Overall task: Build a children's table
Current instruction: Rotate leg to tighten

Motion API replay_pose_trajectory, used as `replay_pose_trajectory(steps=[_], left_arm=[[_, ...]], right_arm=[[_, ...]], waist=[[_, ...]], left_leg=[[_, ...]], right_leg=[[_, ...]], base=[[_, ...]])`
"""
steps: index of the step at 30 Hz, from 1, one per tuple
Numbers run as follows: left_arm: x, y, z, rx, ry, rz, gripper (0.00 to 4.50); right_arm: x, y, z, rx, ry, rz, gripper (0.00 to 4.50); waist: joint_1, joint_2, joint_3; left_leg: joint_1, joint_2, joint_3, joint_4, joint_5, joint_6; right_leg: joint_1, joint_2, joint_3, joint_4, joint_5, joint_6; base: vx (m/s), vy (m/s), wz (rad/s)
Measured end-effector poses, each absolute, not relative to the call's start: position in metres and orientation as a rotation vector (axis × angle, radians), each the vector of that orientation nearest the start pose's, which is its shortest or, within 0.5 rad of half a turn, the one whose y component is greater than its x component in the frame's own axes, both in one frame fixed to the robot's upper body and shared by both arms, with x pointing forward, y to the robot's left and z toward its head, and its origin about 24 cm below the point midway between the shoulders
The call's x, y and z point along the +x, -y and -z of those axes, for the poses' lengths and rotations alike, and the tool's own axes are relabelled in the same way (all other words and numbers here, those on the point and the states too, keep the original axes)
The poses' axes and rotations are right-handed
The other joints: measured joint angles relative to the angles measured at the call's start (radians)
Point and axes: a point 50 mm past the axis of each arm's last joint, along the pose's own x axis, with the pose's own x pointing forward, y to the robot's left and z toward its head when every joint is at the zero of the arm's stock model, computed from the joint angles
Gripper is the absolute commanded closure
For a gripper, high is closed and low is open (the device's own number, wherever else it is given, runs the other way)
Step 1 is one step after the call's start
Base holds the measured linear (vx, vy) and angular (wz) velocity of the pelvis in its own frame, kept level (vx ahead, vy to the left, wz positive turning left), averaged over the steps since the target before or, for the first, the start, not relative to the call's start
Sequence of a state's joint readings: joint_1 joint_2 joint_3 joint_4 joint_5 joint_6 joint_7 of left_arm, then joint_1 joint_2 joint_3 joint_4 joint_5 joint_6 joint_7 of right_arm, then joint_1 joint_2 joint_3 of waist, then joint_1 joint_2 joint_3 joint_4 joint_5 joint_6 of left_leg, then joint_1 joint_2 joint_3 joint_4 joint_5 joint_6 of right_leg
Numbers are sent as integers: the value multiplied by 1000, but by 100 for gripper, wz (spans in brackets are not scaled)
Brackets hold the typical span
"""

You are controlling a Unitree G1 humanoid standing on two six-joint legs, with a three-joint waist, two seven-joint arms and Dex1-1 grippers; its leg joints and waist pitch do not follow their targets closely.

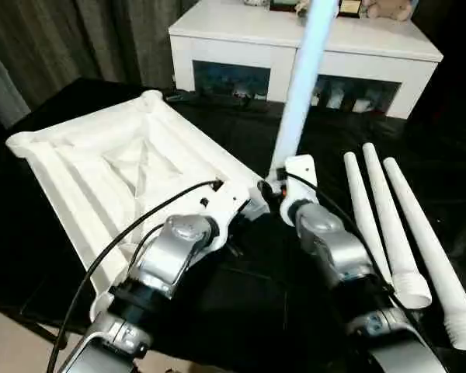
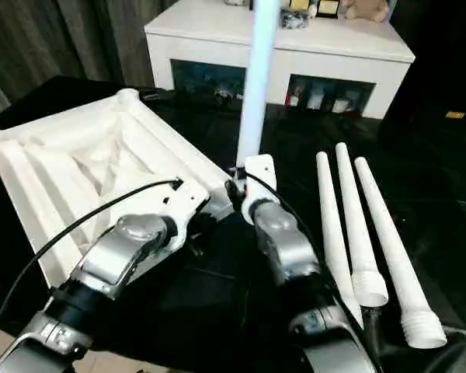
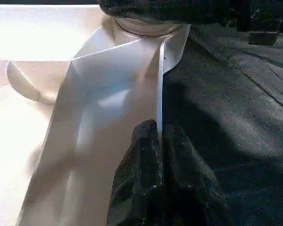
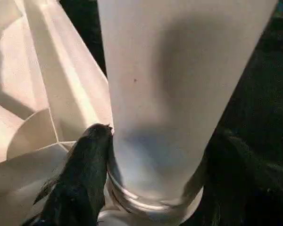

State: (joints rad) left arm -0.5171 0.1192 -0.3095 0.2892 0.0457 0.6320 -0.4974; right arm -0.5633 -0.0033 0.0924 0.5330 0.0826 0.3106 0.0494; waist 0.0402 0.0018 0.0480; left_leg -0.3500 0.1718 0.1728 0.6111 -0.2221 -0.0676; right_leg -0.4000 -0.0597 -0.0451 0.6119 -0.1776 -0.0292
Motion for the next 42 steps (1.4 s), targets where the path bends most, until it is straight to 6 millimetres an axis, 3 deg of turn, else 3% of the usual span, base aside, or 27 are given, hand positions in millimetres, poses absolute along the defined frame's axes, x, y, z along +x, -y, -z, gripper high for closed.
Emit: replay_pose_trajectory(steps=[3,7,10,15,18,23,31,42], left_arm=[[315,-71,-50,301,-504,745,450],[316,-84,-52,324,-490,716,450],[308,-96,-53,361,-472,761,450],[299,-113,-55,382,-468,847,450],[282,-129,-54,373,-463,967,450],[264,-132,-53,380,-473,1145,450],[262,-131,-52,389,-469,1177,450],[262,-133,-53,398,-474,1190,450]], right_arm=[[343,87,-50,4,-289,-288,116],[336,84,-49,53,-273,-365,83],[328,97,-56,0,-269,-488,67],[309,112,-75,-129,-238,-762,67],[290,138,-67,-218,-309,-909,67],[281,139,-62,-243,-361,-1041,67],[281,140,-53,-265,-384,-1056,67],[281,138,-52,-235,-376,-1061,162]], waist=[[3,0,0],[-7,0,1],[-4,1,2],[6,1,2],[16,3,3],[27,8,5],[25,8,5],[24,8,5]], left_leg=[[-1,0,0,-1,0,1],[-3,0,0,-2,1,1],[-5,0,0,-3,1,2],[-4,0,0,-3,2,7],[-3,0,1,-4,-2,7],[-1,1,1,-3,-1,5],[-1,1,3,-3,0,4],[-1,1,3,-3,2,6]], right_leg=[[-1,0,0,-1,-1,1],[-4,1,0,0,-1,1],[-7,1,-1,-2,-1,2],[-8,1,-1,-2,-3,2],[-6,0,0,-3,-5,2],[-6,0,0,-1,-5,2],[-4,0,1,0,-4,2],[-4,0,1,-1,-4,2]], base=[[0,0,0],[0,0,0],[0,0,0],[0,0,0],[0,0,0],[0,0,0],[0,0,0],[0,0,0]])
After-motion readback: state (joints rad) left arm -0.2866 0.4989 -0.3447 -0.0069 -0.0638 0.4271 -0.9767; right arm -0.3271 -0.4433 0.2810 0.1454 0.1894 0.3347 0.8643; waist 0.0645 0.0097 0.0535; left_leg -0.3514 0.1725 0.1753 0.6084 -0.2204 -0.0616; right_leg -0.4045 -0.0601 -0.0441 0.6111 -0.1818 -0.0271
